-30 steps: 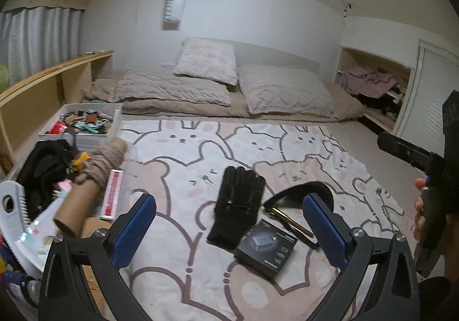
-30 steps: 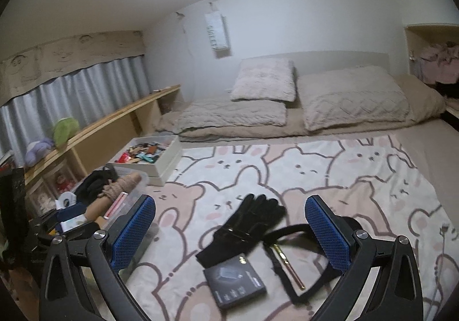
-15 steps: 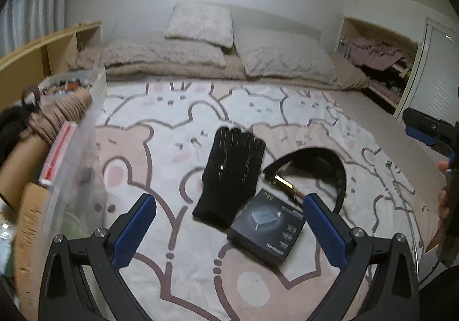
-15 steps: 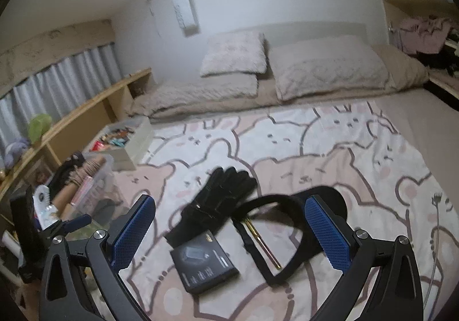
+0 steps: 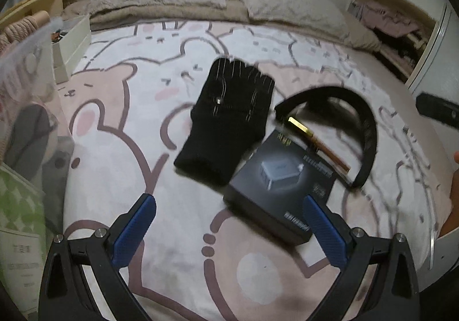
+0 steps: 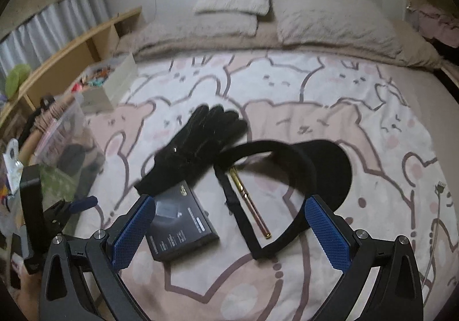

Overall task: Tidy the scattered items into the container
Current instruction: 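Move both tools toward the glove and black box on the sheet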

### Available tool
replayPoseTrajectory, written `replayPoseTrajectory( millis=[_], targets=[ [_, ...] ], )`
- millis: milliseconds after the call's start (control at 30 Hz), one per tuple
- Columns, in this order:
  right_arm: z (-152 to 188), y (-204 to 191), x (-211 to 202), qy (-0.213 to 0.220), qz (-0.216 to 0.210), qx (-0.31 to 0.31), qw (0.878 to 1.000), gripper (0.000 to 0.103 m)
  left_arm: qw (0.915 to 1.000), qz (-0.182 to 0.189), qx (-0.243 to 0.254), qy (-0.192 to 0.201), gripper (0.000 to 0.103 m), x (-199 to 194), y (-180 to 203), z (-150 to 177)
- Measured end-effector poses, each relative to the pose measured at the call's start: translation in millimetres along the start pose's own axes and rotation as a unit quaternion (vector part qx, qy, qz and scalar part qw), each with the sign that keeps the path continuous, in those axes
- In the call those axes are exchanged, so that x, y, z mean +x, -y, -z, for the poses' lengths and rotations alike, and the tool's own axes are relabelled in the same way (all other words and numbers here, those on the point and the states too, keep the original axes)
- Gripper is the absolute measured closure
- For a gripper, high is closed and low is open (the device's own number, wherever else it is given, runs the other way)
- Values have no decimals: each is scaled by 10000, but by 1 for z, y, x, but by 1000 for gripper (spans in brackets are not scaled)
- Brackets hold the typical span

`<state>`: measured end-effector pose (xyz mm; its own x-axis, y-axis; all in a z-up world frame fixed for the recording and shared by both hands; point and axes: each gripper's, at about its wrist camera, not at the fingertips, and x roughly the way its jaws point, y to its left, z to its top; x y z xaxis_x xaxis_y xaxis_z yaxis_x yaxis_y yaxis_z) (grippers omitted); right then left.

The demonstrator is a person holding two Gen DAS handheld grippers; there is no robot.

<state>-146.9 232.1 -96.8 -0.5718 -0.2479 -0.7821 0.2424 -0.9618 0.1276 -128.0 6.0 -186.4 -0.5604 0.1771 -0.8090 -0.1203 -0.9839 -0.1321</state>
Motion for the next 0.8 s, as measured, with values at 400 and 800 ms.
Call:
replayPoseTrajectory(
  millis=[400,800],
  targets=[
    [7,-37,62,-643,-310,-446,9965,0,9994,161,-18,-298,0,32,7,15],
    [18,-43,105,-1122,-219,-778,9904,11,9988,309,-243,-282,0,41,-6,25]
  ],
)
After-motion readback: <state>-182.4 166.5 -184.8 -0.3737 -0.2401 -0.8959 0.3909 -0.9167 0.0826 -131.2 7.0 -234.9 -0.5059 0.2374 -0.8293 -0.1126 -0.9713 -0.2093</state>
